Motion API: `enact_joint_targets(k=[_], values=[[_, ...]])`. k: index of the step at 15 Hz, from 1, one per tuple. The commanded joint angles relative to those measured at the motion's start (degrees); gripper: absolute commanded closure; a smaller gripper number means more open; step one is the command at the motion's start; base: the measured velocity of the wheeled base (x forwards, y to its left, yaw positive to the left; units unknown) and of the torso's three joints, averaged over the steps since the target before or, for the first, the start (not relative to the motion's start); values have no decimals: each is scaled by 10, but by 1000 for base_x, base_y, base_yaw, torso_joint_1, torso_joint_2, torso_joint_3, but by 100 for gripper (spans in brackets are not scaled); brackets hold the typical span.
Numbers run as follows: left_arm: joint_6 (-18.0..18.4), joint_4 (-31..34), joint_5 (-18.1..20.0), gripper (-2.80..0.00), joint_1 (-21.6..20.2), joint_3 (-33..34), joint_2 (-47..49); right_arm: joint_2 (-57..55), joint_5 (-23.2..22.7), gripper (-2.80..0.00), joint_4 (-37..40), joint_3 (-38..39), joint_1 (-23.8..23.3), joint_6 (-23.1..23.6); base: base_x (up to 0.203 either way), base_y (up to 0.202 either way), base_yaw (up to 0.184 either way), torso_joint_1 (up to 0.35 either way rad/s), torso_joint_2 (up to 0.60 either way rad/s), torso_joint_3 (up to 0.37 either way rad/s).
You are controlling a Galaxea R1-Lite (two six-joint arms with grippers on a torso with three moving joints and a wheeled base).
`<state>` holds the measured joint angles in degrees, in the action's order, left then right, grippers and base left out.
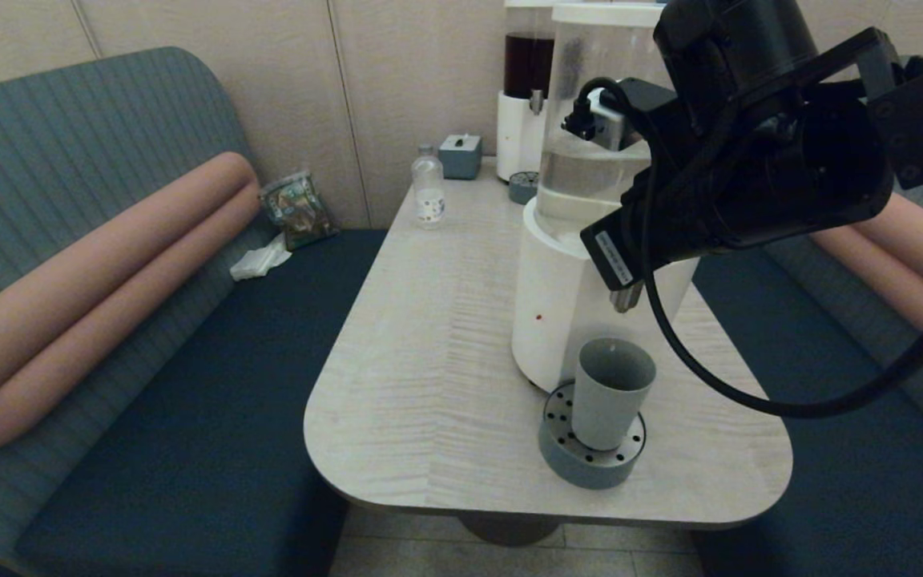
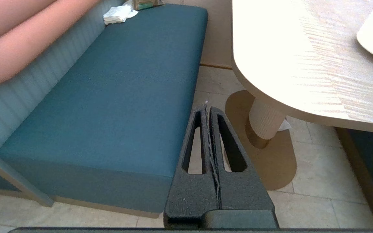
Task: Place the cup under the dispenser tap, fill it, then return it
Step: Turn off the faucet
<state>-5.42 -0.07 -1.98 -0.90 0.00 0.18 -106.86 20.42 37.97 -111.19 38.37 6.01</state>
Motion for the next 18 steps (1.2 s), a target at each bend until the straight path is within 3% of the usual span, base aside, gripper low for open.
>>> enact_joint_targets(k=[1,10,18], values=[[-1,0,0,0,0,1,1,1,5,0,3,0,-1,1,0,0,0,0,0,0],[-1,0,0,0,0,1,0,0,17,0,4,0,-9,1,0,0,0,0,0,0],[-1,0,0,0,-1,1,1,42,-8,0,-12,0,9,-3,0,0,0,0,0,0]])
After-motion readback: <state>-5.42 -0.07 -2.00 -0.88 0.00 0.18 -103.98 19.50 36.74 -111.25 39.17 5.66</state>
